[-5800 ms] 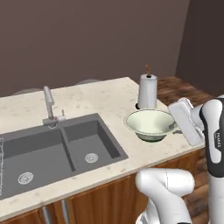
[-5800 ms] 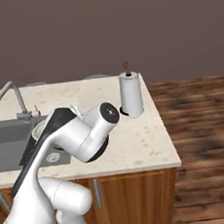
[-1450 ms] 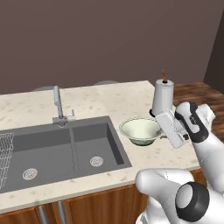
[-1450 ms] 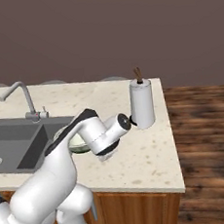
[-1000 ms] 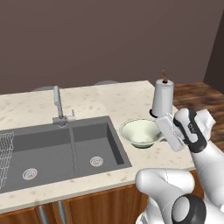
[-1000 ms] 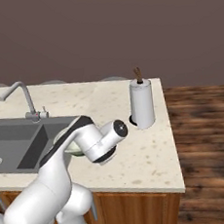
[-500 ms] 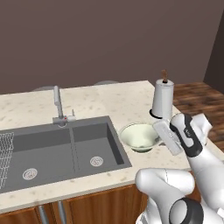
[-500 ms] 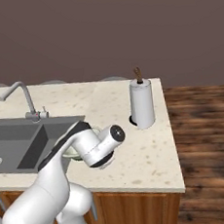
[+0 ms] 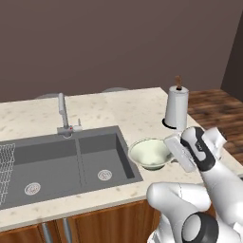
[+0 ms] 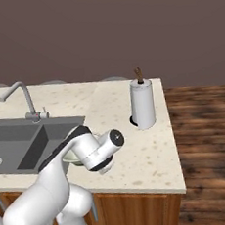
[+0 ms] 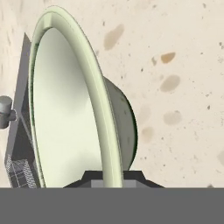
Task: Pick the cup and bowl from the counter and place them on the counter next to the sink.
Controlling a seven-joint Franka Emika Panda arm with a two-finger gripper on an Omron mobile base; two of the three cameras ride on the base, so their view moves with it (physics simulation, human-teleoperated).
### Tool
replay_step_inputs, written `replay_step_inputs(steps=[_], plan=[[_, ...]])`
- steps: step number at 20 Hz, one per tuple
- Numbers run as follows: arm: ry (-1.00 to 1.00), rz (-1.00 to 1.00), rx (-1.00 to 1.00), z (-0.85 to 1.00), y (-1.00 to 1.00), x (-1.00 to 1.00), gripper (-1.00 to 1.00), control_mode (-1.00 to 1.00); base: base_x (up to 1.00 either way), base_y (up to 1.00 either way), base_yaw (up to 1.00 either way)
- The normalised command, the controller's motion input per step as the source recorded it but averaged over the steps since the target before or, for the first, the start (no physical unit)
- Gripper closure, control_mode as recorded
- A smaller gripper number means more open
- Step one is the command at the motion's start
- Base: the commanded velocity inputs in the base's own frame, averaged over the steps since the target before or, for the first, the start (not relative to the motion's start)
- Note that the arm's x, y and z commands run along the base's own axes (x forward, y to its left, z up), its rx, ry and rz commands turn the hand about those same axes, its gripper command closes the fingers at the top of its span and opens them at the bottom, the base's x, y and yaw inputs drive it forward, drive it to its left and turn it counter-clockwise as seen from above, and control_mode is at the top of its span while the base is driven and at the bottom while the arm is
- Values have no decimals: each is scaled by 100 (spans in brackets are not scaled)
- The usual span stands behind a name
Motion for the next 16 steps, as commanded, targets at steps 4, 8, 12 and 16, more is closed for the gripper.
replay_step_inputs(steps=[4, 8, 12, 16], plan=[[11, 0, -1, -10, 0, 4, 100, -100, 0, 0, 0], [7, 0, 0, -15, 0, 4, 100, -100, 0, 0, 0], [0, 0, 0, -29, 0, 0, 100, -100, 0, 0, 0], [0, 0, 0, -13, 0, 0, 100, -100, 0, 0, 0]])
